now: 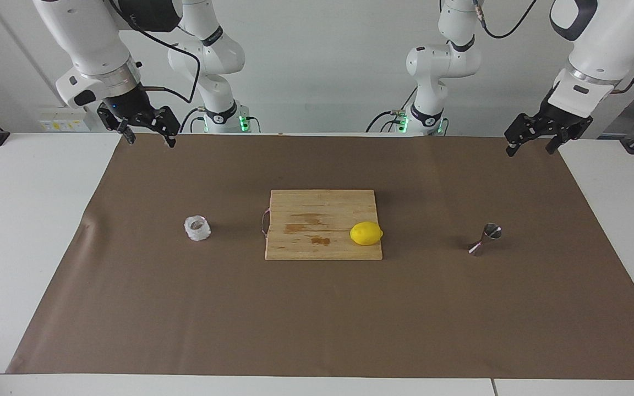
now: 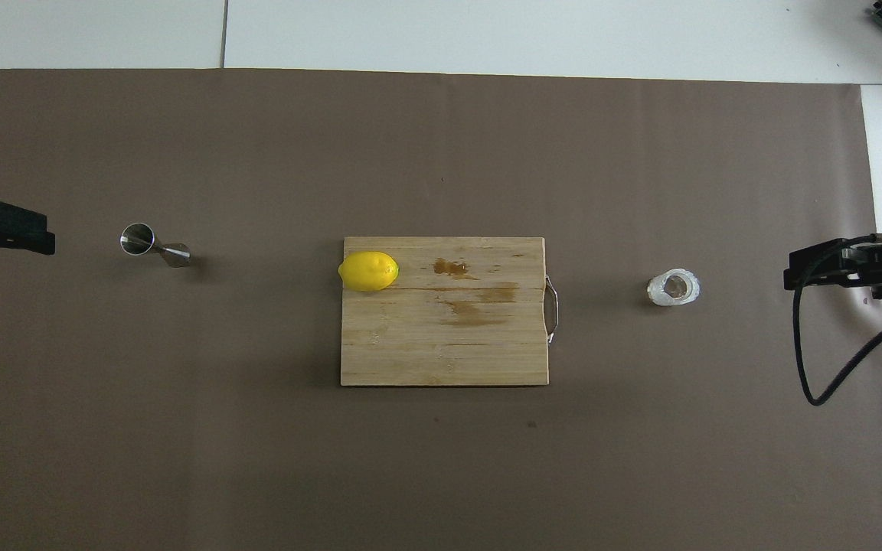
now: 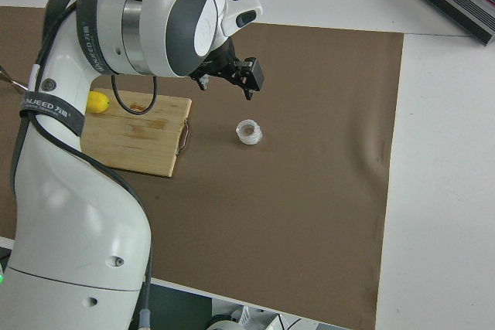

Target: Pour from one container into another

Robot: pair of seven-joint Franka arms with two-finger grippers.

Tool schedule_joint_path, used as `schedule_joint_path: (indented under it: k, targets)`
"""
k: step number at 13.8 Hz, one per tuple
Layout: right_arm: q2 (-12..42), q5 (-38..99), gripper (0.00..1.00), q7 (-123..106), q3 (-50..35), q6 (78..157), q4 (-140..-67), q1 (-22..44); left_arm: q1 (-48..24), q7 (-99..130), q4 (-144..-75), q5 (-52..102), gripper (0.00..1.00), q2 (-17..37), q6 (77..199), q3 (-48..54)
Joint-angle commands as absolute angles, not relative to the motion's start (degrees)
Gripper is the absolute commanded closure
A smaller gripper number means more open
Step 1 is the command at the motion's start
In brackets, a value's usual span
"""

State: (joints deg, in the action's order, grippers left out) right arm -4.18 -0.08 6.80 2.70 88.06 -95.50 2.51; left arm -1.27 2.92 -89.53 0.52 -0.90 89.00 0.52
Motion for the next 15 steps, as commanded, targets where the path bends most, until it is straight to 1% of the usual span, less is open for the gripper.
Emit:
schedule_joint_path:
  k: [1,15]
  targets:
    - [-4.66,1.58,0.0,6.86,2.46,87.71,-95.71,1.76,-1.76,2.55,-90.53,0.0,0.0,-1.85,89.91,0.17]
    - [-4.66,1.58,0.0,6.86,2.46,87.71,-95.71,1.76,-2.46,2.81,-90.97,0.0,0.0,-2.02,90.0,0.18]
